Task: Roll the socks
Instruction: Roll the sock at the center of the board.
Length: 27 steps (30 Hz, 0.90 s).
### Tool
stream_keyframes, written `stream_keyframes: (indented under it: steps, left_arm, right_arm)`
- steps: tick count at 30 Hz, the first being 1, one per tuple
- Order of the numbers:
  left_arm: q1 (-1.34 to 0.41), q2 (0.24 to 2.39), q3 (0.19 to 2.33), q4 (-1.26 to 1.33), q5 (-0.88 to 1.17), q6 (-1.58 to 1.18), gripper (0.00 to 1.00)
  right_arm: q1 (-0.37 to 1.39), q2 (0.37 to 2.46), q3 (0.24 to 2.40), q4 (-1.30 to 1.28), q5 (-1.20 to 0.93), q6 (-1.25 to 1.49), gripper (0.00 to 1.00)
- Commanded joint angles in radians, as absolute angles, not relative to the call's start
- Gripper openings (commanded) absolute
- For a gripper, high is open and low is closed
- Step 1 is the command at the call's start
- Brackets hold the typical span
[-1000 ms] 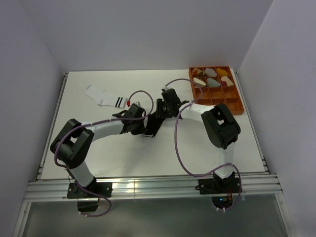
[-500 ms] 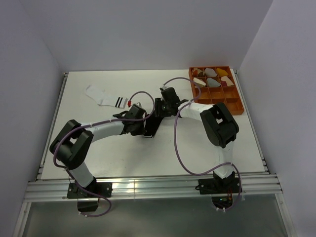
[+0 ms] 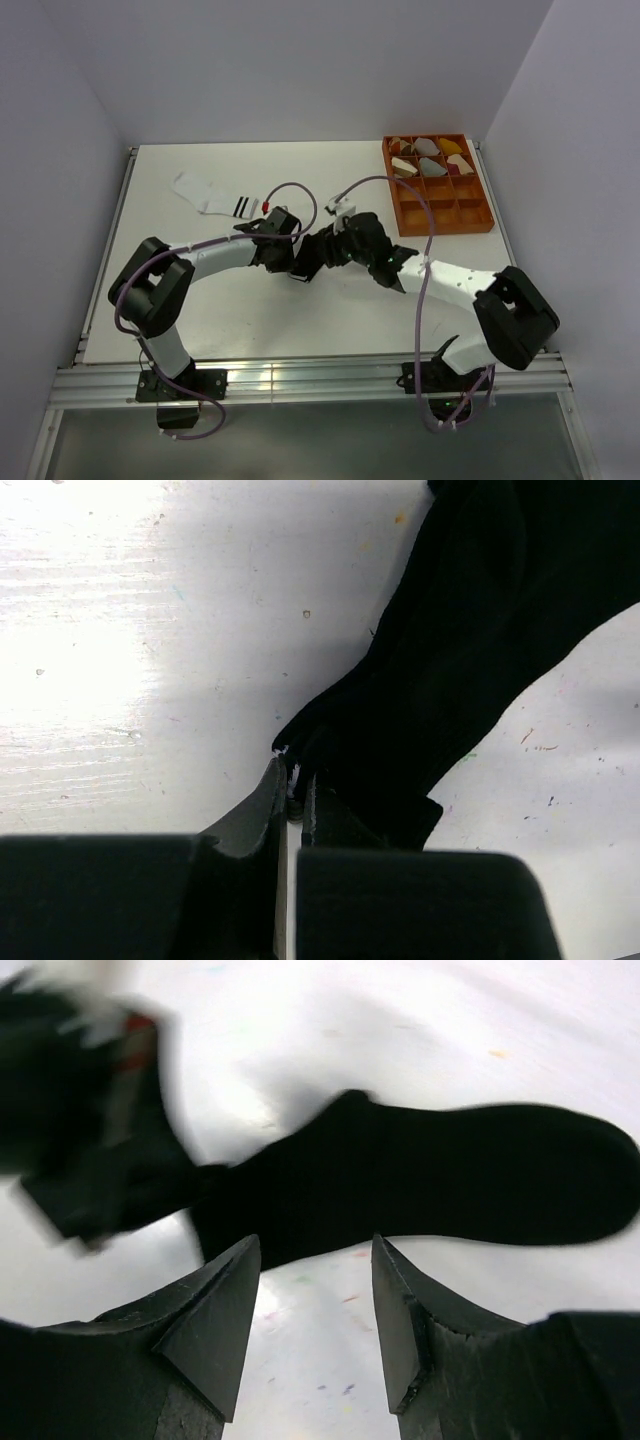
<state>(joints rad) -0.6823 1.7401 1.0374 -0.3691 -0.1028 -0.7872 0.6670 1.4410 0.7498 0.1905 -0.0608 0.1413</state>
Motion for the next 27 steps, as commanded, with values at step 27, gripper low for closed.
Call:
stream_keyframes:
  steps: [27]
  left_arm:
    - [-0.687, 1.773, 1.037, -0.460, -0.084, -0.746, 0.00]
  right_arm:
    - [0.950, 1.655, 0.736, 0.396, -0.011, -0.199, 0.53]
